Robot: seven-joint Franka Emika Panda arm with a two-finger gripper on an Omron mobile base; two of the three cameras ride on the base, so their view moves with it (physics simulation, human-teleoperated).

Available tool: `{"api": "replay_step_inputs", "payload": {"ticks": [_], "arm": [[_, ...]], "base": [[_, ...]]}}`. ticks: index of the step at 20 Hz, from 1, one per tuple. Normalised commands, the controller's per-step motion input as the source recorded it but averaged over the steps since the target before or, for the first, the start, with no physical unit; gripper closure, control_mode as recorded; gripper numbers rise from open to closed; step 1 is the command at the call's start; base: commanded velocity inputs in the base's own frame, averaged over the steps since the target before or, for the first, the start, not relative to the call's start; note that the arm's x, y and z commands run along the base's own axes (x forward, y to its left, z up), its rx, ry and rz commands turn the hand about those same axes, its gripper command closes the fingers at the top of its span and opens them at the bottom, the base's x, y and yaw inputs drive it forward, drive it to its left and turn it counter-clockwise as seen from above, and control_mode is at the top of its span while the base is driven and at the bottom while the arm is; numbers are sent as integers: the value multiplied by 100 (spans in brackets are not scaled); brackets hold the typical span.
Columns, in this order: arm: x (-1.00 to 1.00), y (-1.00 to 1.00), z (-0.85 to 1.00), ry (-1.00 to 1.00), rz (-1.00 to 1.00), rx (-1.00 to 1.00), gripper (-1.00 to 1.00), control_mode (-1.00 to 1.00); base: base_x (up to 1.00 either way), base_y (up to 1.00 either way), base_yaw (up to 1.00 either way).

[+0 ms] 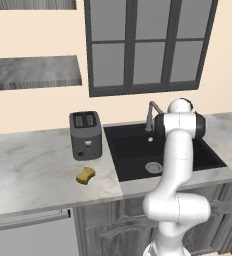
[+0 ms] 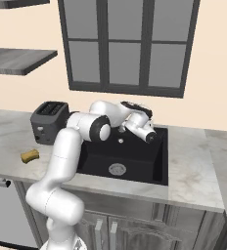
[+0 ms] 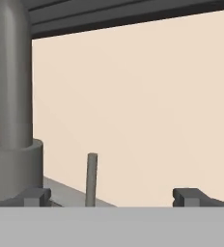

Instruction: Soak the sponge with water for a few seconds and then drop it inside the sink.

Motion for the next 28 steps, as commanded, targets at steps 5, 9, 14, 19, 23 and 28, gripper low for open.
{"api": "replay_step_inputs", "payload": {"ticks": [5,9,14,19,23,28], "arm": [[28,-5,-4,0,-3,0,-100,-100],[28,-10,-5,0,-2,0,-100,-100],[23,-11,-19,0,-1,0,-100,-100],[14,-9,-17,0,-2,0,-100,-100],[7,-15,-12,0,-2,0,-100,-100],[0,-20,-20,0,-1,0,-100,-100]], "base": [[0,0,0],[0,0,0],[0,0,0],[0,0,0],[0,0,0],[0,0,0]]}}
